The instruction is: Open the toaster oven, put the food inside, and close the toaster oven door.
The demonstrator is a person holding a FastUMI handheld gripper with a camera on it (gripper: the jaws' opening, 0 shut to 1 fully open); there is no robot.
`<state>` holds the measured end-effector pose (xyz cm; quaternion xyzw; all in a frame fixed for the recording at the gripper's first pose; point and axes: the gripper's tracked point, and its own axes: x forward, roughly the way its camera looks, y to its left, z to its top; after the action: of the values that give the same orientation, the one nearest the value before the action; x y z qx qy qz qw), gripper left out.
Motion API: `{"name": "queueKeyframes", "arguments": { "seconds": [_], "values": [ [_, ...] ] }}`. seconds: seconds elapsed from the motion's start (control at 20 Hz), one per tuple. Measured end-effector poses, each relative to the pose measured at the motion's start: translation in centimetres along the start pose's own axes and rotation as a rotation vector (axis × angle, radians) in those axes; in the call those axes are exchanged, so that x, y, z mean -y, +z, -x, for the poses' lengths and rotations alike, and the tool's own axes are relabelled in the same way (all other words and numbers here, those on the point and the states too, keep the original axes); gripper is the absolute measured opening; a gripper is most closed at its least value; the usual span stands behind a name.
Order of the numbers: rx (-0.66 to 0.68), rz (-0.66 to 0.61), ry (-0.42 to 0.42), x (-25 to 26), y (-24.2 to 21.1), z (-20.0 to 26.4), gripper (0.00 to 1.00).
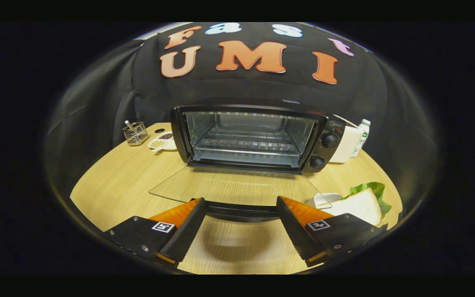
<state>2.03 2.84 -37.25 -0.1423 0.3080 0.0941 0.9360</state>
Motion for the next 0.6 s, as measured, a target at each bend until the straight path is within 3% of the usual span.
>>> {"name": "queueKeyframes", "arguments": {
  "seconds": [0.4,0.6],
  "values": [
    [-0.106,-0.022,-0.032,0.2,-4.2,-1.6,1.00],
    [-0.078,-0.021,-0.030,0.1,-3.5,-1.1,1.00]
  ]
}}
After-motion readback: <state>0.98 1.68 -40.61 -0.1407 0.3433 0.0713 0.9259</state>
